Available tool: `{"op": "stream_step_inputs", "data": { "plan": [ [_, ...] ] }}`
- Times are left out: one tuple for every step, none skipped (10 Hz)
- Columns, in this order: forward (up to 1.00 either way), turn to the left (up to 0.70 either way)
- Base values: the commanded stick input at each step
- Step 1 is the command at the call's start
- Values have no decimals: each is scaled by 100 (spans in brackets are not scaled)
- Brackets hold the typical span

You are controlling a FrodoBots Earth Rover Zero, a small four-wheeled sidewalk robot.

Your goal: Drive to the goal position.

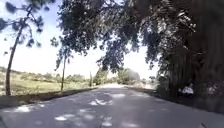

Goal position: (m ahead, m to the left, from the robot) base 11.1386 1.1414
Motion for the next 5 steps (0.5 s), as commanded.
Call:
{"op": "stream_step_inputs", "data": {
  "plan": [
    [85, 0],
    [85, 0],
    [85, 0],
    [85, 0],
    [85, 0]
  ]
}}
